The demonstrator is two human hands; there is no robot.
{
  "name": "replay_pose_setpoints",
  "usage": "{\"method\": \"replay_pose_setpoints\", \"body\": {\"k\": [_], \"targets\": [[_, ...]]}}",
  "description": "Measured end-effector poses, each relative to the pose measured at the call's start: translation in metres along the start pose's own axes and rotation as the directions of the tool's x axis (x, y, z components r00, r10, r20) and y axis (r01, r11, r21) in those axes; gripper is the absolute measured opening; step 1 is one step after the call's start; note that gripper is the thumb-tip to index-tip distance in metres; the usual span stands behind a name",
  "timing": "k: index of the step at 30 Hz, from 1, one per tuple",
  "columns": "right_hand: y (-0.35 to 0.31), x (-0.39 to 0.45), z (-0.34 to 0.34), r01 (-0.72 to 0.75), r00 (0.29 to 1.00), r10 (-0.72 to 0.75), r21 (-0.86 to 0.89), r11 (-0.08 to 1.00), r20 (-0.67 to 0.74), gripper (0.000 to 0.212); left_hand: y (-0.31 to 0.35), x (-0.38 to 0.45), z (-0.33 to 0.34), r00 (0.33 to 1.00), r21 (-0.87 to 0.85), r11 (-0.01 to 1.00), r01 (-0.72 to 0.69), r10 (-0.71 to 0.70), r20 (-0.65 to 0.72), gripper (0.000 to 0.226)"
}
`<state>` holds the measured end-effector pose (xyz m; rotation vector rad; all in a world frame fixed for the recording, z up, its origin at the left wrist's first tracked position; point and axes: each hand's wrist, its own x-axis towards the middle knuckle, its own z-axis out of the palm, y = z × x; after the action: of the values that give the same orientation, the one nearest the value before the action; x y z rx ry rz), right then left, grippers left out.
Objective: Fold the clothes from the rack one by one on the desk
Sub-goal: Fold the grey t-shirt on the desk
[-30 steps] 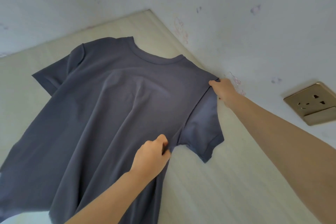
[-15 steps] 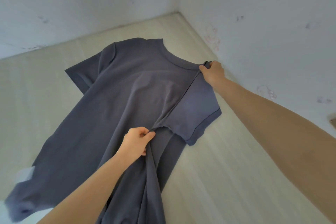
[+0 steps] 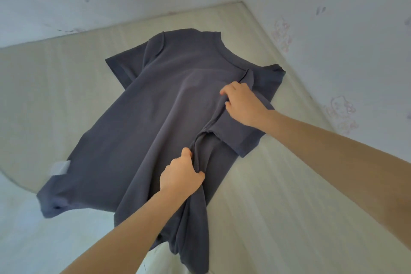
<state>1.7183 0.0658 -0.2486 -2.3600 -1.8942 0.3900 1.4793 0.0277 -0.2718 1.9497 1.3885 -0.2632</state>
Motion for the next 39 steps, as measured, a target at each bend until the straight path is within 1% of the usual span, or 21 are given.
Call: {"method": "replay_pose_setpoints", "body": {"k": [1,2,4,7,8,9,10,13,15,18,20,21,23,24,25,26,28,31,36,38,39], "targets": [[-0.012,-0.010,0.005,0.135,0.990,-0.137,0.042,0.990,0.044,0.034,0.002,-0.005,0.003,1.000,0.025,1.000,-0.002,0.002,-0.014,0.036],[-0.027,-0.025,0.011,0.257,0.961,-0.264,0.078,0.963,0.087,0.033,0.003,-0.018,0.007,0.999,0.037,0.999,0.007,-0.006,-0.031,0.034],[-0.053,-0.052,0.023,0.429,0.881,-0.440,0.099,0.898,0.175,0.036,0.002,-0.037,0.015,0.998,0.067,0.998,0.011,-0.007,-0.070,0.032],[-0.075,-0.078,0.045,0.606,0.766,-0.581,-0.007,0.796,0.277,0.044,-0.006,-0.062,0.029,0.995,0.125,0.992,0.011,0.001,-0.102,0.033],[-0.076,-0.081,0.052,0.635,0.745,-0.600,-0.034,0.772,0.292,0.042,-0.009,-0.068,0.032,0.995,0.146,0.989,0.016,-0.001,-0.102,0.034],[-0.078,-0.085,0.058,0.644,0.738,-0.604,-0.047,0.763,0.301,0.037,-0.015,-0.075,0.036,0.996,0.173,0.985,0.025,-0.009,-0.094,0.034],[-0.075,-0.085,0.061,0.633,0.747,-0.593,-0.051,0.773,0.300,0.030,-0.018,-0.078,0.037,0.996,0.210,0.978,0.021,-0.003,-0.084,0.031],[-0.077,-0.088,0.064,0.612,0.760,-0.571,-0.047,0.789,0.310,0.012,-0.032,-0.094,0.040,0.998,0.280,0.960,-0.014,0.032,-0.060,0.014],[-0.077,-0.089,0.062,0.608,0.762,-0.564,-0.054,0.792,0.318,0.010,-0.040,-0.098,0.041,0.997,0.261,0.964,-0.044,0.060,-0.053,0.012],[-0.078,-0.091,0.060,0.600,0.760,-0.544,-0.063,0.798,0.356,0.014,-0.054,-0.102,0.040,0.992,0.154,0.982,-0.105,0.115,-0.056,0.017],[-0.080,-0.092,0.060,0.589,0.759,-0.527,-0.060,0.806,0.381,0.014,-0.061,-0.105,0.038,0.986,0.041,0.986,-0.159,0.161,-0.037,0.020],[-0.079,-0.093,0.059,0.580,0.763,-0.516,-0.059,0.813,0.389,0.014,-0.065,-0.106,0.038,0.989,-0.078,0.986,-0.145,0.144,-0.019,0.021],[-0.079,-0.094,0.058,0.557,0.774,-0.492,-0.060,0.828,0.400,0.015,-0.074,-0.108,0.033,0.995,-0.372,0.928,-0.020,0.056,0.087,0.022],[-0.080,-0.095,0.057,0.550,0.776,-0.484,-0.060,0.833,0.405,0.015,-0.079,-0.108,0.030,0.989,-0.471,0.881,0.050,0.024,0.149,0.025],[-0.082,-0.096,0.057,0.550,0.774,-0.480,-0.062,0.833,0.414,0.015,-0.086,-0.108,0.027,0.981,-0.516,0.851,0.099,0.003,0.193,0.029],[-0.084,-0.097,0.057,0.555,0.768,-0.477,-0.074,0.828,0.427,0.016,-0.091,-0.108,0.024,0.976,-0.527,0.841,0.122,-0.006,0.215,0.033],[-0.089,-0.098,0.058,0.566,0.759,-0.471,-0.099,0.818,0.450,0.018,-0.102,-0.109,0.018,0.977,-0.500,0.859,0.113,-0.005,0.212,0.039],[-0.098,-0.095,0.060,0.554,0.781,-0.466,-0.118,0.824,0.415,0.018,-0.116,-0.106,0.009,0.993,-0.465,0.883,0.058,-0.004,0.117,0.040],[-0.112,-0.085,0.061,0.466,0.869,-0.416,-0.159,0.870,0.270,0.011,-0.130,-0.096,-0.002,0.998,-0.373,0.928,-0.013,-0.009,-0.057,0.022],[-0.119,-0.081,0.062,0.427,0.892,-0.382,-0.175,0.887,0.240,0.011,-0.136,-0.092,-0.001,0.995,-0.289,0.957,-0.029,-0.001,-0.102,0.016],[-0.123,-0.079,0.064,0.408,0.901,-0.363,-0.183,0.894,0.236,0.013,-0.139,-0.090,0.000,0.995,-0.210,0.977,-0.034,0.014,-0.096,0.013]]}}
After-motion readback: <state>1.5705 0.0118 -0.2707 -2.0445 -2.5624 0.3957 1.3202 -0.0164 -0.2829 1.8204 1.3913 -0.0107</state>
